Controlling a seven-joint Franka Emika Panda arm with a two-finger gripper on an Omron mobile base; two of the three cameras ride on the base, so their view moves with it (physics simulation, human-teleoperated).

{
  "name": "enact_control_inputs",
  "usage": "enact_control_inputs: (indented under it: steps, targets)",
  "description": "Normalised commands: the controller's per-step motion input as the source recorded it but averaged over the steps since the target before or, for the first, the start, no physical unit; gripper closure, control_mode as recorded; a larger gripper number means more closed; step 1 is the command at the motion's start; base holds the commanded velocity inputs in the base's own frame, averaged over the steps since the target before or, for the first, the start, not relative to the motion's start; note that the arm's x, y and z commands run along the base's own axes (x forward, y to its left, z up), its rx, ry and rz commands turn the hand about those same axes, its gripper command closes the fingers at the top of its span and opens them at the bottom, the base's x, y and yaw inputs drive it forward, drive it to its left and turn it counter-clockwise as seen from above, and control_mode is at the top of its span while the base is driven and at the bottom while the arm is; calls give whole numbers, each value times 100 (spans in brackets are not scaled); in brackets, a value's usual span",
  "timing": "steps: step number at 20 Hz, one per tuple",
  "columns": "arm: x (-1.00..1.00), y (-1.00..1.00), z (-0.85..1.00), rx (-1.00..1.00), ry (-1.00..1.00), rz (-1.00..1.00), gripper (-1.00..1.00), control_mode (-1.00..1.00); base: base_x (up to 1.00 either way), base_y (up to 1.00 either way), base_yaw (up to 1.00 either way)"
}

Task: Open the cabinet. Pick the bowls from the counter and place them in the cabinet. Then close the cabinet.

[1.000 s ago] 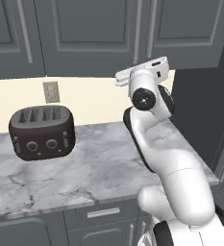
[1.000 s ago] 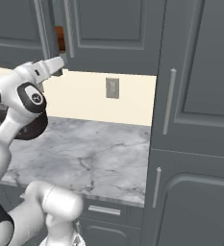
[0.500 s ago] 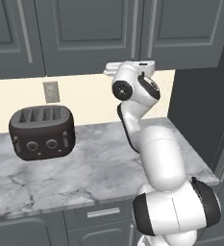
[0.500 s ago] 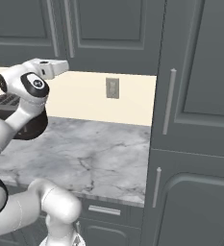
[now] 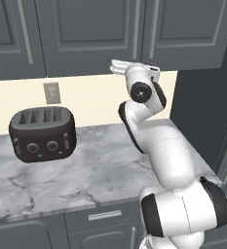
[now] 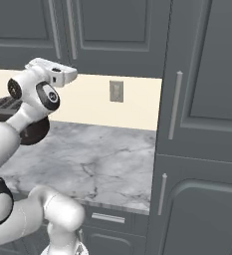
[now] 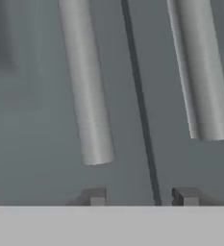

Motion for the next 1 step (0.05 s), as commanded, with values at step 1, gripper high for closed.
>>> enact_control_inputs:
  steps: [1]
  targets:
    - [69, -89, 14, 49, 24, 15, -100, -100, 0, 0, 0]
